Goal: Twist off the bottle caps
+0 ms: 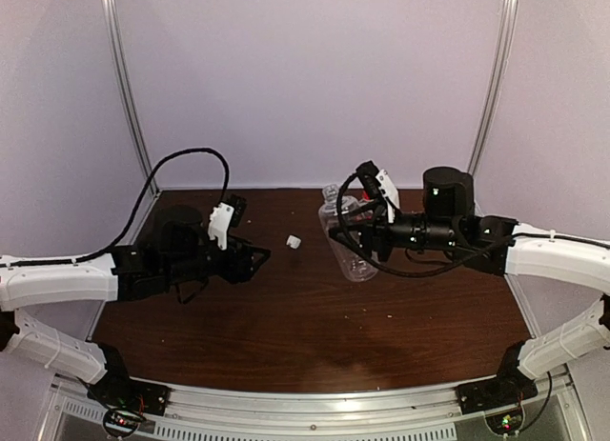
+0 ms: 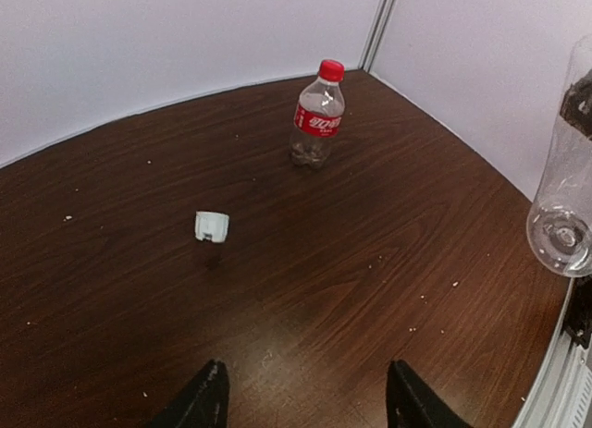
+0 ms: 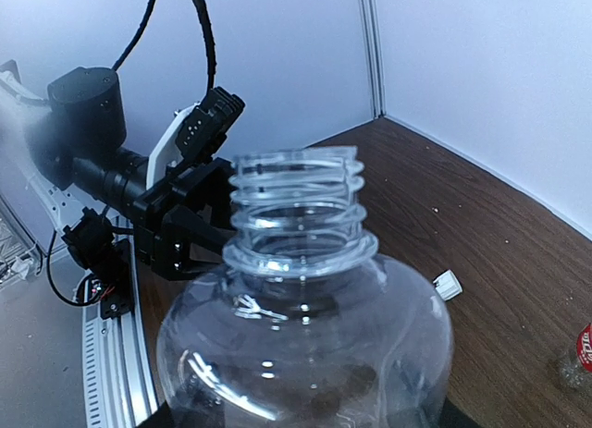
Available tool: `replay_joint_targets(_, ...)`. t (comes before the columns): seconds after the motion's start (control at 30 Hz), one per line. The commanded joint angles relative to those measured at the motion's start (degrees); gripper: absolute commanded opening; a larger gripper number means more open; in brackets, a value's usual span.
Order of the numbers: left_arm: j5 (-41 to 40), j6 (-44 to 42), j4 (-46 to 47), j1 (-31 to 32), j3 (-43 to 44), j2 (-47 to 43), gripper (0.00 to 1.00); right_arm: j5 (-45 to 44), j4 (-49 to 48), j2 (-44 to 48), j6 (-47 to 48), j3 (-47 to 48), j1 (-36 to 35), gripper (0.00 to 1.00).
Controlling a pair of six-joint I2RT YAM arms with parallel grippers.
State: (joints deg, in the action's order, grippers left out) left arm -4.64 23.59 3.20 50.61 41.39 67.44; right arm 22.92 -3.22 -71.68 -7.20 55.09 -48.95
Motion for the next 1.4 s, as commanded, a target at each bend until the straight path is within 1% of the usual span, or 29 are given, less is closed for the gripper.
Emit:
replay_joint_targets(0.0,1.8,-4.1,7.0,-0.3,1.5,6.1,0.64,-4.2,-1.5,1.2,0.0,-1.6,0.9,0.48)
replay_joint_targets(0.1,0.6,-5.0,7.0,-0.4,4.3,10.3,0.69,-6.0,-0.9,1.0,-0.8,-1.6,1.3,0.5)
replay_joint_targets(0.23,-0.2,-5.4,6.4,-0.7,6.6,13.8,0.71,-8.5,-0.5,1.7,-0.2,-2.6,1.3,0.51)
replay_joint_targets(0.33,0.3,-5.7,7.1,-0.8,6.6,13.6,0.72,-8.7,-0.4,2.2,0.7,-3.3,1.3,0.52)
replay_joint_targets(0.43,1.9,-6.4,7.9,-0.9,6.2,12.0,0.73,-6.0,-1.4,2.3,1.9,-4.4,1.3,0.51)
replay_joint_targets(0.5,4.4,-7.0,8.7,-0.9,6.1,10.3,0.74,-2.9,-2.8,2.1,2.7,-5.5,1.3,0.52)
replay_joint_targets(0.73,23.2,-8.2,10.4,-0.9,8.3,6.2,0.8,12.2,-5.8,-0.8,4.2,-5.9,1.3,0.52)
replay_joint_targets(0.83,30.7,-7.0,12.8,-0.9,9.1,5.3,0.83,16.4,-6.0,-2.4,4.1,-5.0,1.3,0.52)
replay_joint_targets(0.9,34.2,-5.9,13.9,-0.9,9.7,5.4,0.85,18.8,-6.0,-3.2,4.1,-4.4,1.3,0.52)
replay_joint_targets(1.0,36.9,-4.8,13.8,-0.9,11.5,6.3,0.88,21.8,-6.3,-4.0,4.1,-3.6,1.4,0.52)
replay_joint_targets(1.17,39.8,-3.4,11.8,-0.8,15.7,9.8,0.88,24.7,-6.5,-4.9,3.9,-2.9,1.1,0.52)
replay_joint_targets(1.37,44.0,-1.2,12.0,-0.8,19.6,14.5,0.81,25.4,-5.6,-5.9,4.1,-2.1,0.8,0.52)
